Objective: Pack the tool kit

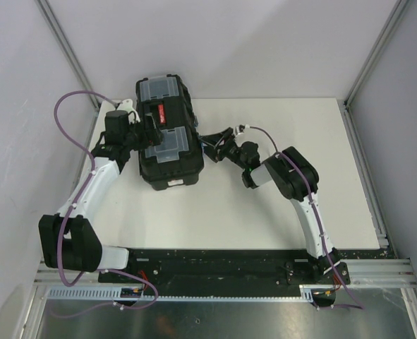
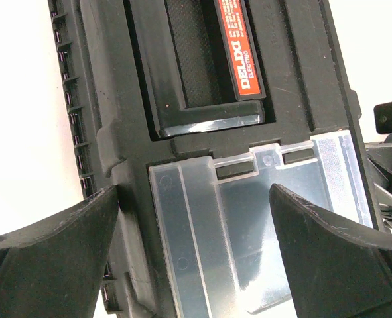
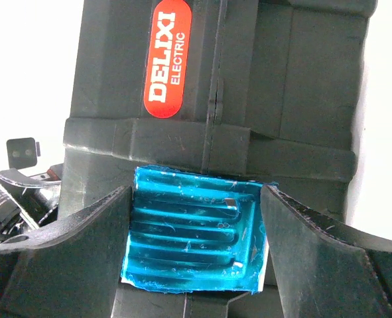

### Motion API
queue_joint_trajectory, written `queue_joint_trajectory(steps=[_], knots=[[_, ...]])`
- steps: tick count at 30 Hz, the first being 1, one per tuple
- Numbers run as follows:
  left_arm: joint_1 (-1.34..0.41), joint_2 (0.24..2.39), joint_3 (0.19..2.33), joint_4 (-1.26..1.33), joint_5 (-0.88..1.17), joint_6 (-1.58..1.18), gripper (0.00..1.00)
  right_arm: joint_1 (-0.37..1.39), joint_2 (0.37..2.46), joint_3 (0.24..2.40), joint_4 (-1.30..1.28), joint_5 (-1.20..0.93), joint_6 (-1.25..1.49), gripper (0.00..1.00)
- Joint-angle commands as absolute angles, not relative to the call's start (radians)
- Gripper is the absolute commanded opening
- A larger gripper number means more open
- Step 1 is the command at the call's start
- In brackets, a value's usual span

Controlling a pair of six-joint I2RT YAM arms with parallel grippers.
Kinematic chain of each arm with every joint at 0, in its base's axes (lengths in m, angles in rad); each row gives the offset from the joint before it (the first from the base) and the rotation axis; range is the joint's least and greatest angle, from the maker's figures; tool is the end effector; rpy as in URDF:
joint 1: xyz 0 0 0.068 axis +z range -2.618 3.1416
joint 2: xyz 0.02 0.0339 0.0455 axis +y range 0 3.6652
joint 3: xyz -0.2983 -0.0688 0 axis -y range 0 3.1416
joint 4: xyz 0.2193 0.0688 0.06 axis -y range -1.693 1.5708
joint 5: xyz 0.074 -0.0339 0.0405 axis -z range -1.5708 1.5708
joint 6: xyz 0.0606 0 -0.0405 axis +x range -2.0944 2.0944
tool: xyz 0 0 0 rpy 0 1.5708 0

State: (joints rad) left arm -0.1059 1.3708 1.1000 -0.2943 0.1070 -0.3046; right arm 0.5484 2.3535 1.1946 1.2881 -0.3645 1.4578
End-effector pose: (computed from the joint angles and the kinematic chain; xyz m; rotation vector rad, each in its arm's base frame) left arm 0.2991 -0.0383 0.3331 -0.1504 2.1479 -0.3541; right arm 0.4177 0.2805 0.1649 0.4327 1.7096 1.8276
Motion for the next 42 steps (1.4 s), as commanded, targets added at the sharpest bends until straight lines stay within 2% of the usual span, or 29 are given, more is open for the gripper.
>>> queue_joint_trajectory(steps=[1, 7, 16, 20, 25, 28, 32, 38, 42], knots=[[-0.135, 1.468, 1.022, -0.495, 0.165, -0.236, 0.95, 0.624, 2.399, 1.244, 1.150, -0.499, 1.418, 0.81], [-0.136, 1.477, 1.028, -0.498, 0.164, -0.221, 0.95, 0.609, 2.399, 1.271, 1.027, -0.585, 1.366, 0.82], [-0.135, 1.497, 1.054, -0.499, 0.154, -0.205, 0.98, 0.604, 2.339, 1.269, 0.864, -0.707, 1.294, 0.89], [-0.135, 1.513, 1.069, -0.500, 0.162, -0.206, 0.99, 0.601, 2.335, 1.264, 0.959, -0.706, 1.322, 0.91], [-0.135, 1.523, 1.077, -0.499, 0.163, -0.205, 0.99, 0.594, 2.402, 1.262, 1.231, -0.758, 1.544, 0.98], [-0.136, 1.530, 1.082, -0.500, 0.161, -0.203, 0.99, 0.599, 2.426, 1.261, 1.335, -0.767, 1.624, 0.99], [-0.136, 1.534, 1.084, -0.499, 0.156, -0.199, 0.99, 0.601, 2.396, 1.256, 1.295, -0.753, 1.582, 0.99], [-0.136, 1.530, 1.080, -0.499, 0.146, -0.193, 0.99, 0.573, 2.259, 1.221, 1.111, -0.659, 1.362, 0.99], [-0.135, 1.530, 1.079, -0.499, 0.143, -0.190, 0.99, 0.542, 2.192, 1.198, 1.113, -0.606, 1.307, 0.99]])
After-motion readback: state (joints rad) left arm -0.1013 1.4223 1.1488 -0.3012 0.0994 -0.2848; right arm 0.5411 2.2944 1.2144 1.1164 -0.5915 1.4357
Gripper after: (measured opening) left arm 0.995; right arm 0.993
